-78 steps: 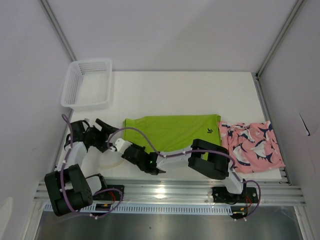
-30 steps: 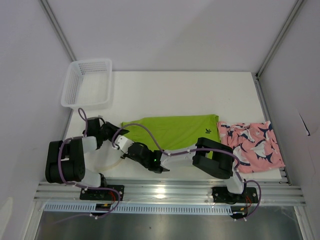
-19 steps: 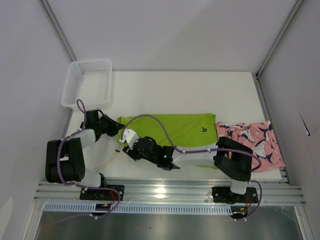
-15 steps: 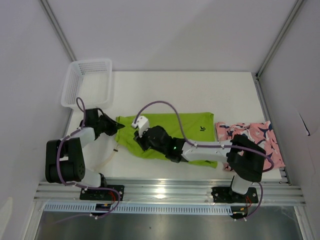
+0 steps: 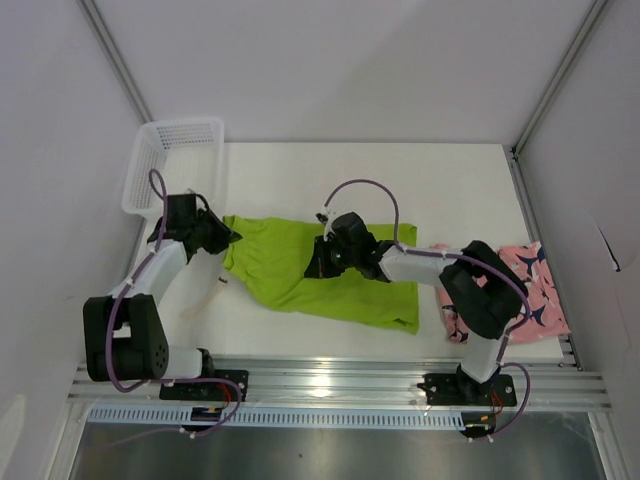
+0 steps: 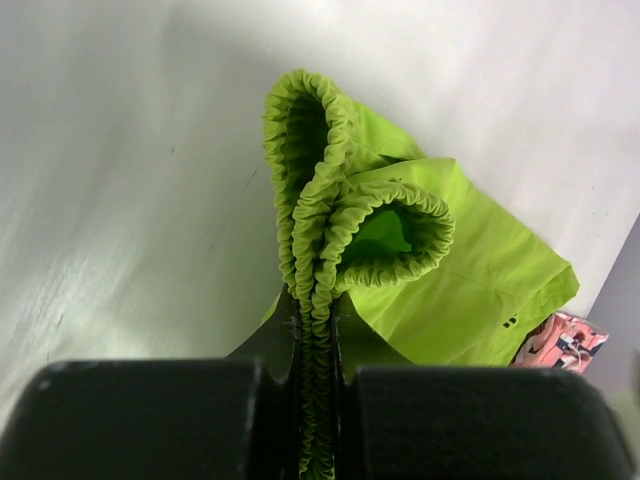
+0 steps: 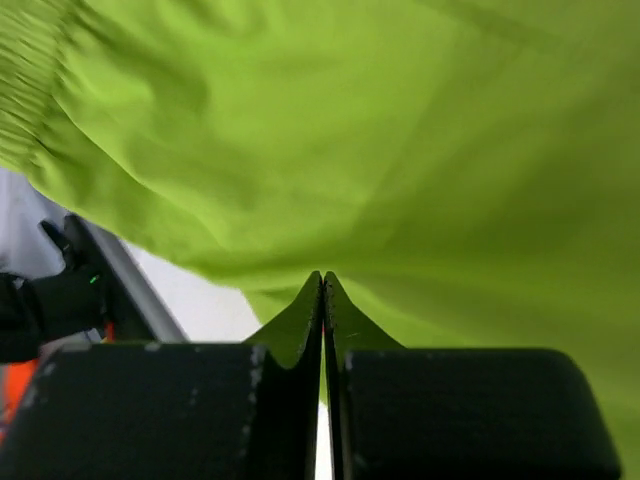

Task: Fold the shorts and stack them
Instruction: Fold the shorts

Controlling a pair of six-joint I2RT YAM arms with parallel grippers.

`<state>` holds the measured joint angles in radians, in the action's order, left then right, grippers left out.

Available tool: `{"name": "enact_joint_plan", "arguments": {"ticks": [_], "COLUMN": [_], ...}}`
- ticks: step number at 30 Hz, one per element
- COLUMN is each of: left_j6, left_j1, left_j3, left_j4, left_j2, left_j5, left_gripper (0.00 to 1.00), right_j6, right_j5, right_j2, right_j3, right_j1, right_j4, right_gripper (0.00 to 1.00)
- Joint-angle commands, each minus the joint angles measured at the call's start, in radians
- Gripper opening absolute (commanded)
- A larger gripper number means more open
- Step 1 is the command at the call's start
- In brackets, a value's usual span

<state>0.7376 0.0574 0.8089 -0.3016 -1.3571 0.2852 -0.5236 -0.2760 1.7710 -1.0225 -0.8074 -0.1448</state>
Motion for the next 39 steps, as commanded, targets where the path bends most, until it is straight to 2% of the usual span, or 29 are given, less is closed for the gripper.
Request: {"name": "enact_joint_plan", "arguments": {"ticks": [1, 5, 9, 11, 15, 19, 24, 31, 39], "left_j6": [-0.050, -0.072, -0.086, -0.095, -0.127, -0.142, -0.144, -0.149, -0.158], "left_j1": [-0.011, -0.022, -0.044, -0.060, -0.113, -0.122, -0.125, -0.143, -0.215], "left_j3": [0.084, 0.113, 0.147, 0.157, 0.266, 0.309, 0.326, 0.331, 0.404], "left_j4": [-0.071, -0.083, -0.096, -0.108, -0.181, -0.229, -0.237, -0.234, -0.289], "left_j2": [0.026, 0.004, -0.017, -0.023, -0.040, -0.050, -0.065, -0.069, -0.077], "left_j5": [-0.052, -0.061, -0.075, -0.092, -0.159, -0.213, -0.241, -0.265, -0.326], "left_gripper": [0.00, 0.00, 0.00, 0.00, 0.00, 0.00, 0.00, 0.00, 0.00], "right_j6": [-0.108, -0.107, -0.160, -0.167, -0.208, -0.156, -0.161, -0.280, -0.329], "right_j5": [-0.308, -0.491, -0.690, -0.729, -0.899, -0.864, -0.832, -0.841, -0.847], "right_j2": [0.076, 0.171, 0.287, 0.333, 0.444, 0.430, 0.409, 0.352, 0.415], "right_j3": [-0.091, -0.204, -0.238, -0.267, -0.318, -0.309, -0.272, -0.203, -0.237], "right_j1": [0.013, 0.027, 0.069, 0.080, 0.102, 0.109, 0.132, 0.142, 0.136], "right_j4": [0.077, 0.243, 0.221, 0.253, 0.284, 0.356, 0.350, 0.223, 0.182], "right_gripper": [0.00, 0.00, 0.00, 0.00, 0.00, 0.00, 0.00, 0.00, 0.00]}}
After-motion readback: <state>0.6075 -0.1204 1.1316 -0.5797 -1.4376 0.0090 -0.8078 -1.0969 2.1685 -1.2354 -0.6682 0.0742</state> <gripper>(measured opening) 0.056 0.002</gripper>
